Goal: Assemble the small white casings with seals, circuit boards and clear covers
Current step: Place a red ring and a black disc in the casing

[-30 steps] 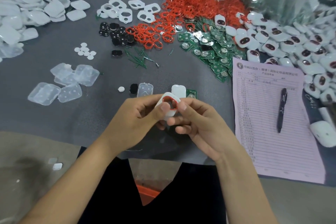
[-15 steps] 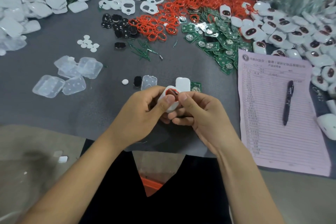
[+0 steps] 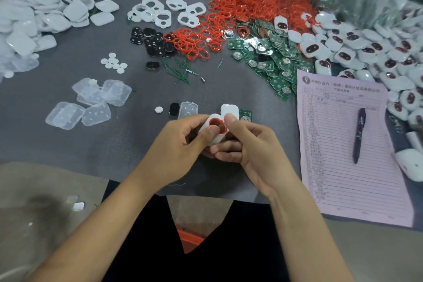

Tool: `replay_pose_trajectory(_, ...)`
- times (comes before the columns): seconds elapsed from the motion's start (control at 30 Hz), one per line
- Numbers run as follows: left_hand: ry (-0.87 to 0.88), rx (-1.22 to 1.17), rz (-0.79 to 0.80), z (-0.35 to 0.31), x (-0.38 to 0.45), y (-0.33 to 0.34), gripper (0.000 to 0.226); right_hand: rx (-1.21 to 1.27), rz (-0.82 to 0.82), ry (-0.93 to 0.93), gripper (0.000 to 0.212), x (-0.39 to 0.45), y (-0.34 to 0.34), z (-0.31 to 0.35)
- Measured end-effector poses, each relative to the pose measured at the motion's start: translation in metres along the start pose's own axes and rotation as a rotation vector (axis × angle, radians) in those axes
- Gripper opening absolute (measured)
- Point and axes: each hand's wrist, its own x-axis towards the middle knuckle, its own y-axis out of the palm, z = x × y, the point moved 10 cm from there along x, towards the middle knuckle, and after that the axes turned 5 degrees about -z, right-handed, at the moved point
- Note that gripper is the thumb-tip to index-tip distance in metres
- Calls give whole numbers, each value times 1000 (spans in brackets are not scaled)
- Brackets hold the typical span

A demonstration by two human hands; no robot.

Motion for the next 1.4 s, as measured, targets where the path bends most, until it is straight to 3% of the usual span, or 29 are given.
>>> replay_pose_trajectory(0.23, 61, 16, 4, -2, -3, 2, 22, 16, 69, 92, 20, 2, 1, -4)
replay_pose_trajectory(0.53, 36, -4, 20, 3, -4, 1, 24, -111, -90, -40, 32, 4, -5, -5)
replay_pose_trajectory(0.63, 12, -67, 39, 4, -2, 1, 22, -47, -37, -16, 40, 5, -3, -5)
replay_pose_trajectory(0.83, -82, -259, 36, 12, 3, 8, 31, 121, 119, 87, 31, 0, -4, -7)
replay_pose_trajectory(1.4, -47, -111, 70, 11, 0, 9, 28, -17, 46, 4, 23, 2, 0, -6)
